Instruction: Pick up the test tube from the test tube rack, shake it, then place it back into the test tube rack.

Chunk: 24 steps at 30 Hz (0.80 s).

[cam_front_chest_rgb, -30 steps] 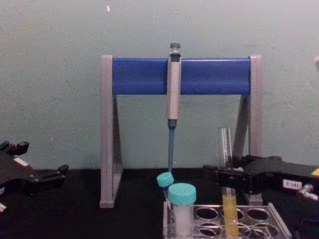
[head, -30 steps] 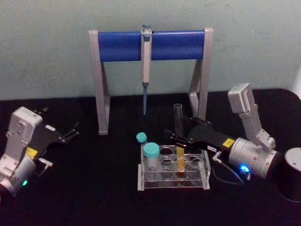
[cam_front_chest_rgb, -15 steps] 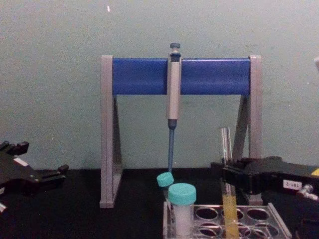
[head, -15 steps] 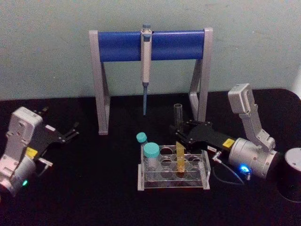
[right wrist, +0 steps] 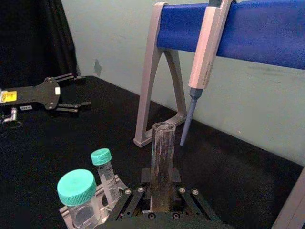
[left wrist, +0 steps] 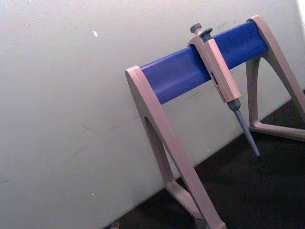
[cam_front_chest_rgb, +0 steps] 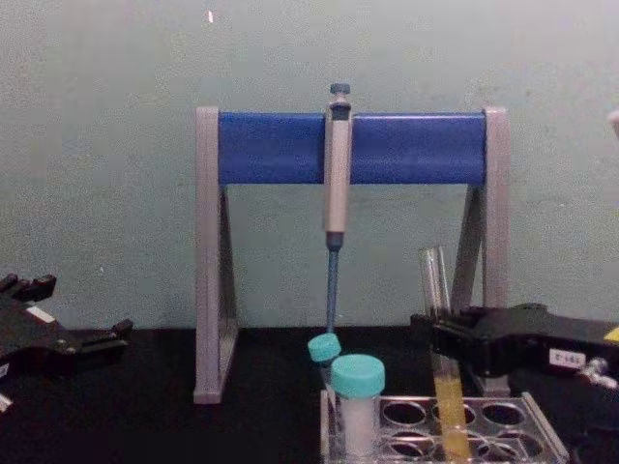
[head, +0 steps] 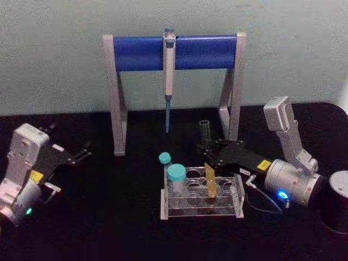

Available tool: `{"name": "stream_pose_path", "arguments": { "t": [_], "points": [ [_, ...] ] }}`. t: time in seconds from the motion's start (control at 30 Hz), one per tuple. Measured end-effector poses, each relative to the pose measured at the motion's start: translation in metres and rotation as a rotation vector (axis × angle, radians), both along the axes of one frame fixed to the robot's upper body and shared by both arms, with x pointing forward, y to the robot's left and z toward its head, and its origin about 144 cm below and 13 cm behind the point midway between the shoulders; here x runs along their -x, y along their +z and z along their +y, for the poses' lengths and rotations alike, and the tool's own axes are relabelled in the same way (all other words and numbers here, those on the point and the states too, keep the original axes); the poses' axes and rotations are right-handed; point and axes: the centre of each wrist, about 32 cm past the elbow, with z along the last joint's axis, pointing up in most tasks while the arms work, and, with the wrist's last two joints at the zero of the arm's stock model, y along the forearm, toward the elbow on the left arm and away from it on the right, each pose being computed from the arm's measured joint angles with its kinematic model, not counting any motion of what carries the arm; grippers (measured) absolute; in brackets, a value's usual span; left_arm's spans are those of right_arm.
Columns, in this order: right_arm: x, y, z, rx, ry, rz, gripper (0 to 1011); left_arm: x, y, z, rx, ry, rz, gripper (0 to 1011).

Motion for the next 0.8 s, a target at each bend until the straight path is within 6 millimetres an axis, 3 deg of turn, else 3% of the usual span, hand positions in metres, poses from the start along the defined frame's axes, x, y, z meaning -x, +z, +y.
{"name": "stream_pose_path", "arguments": {
  "t": [0.8],
  "points": [
    [0.012,-0.01,-0.003,-0.071,0.007,-0.101,229,0.0,0.0,0.0,0.0,0.0,0.0,1010]
  ]
}}
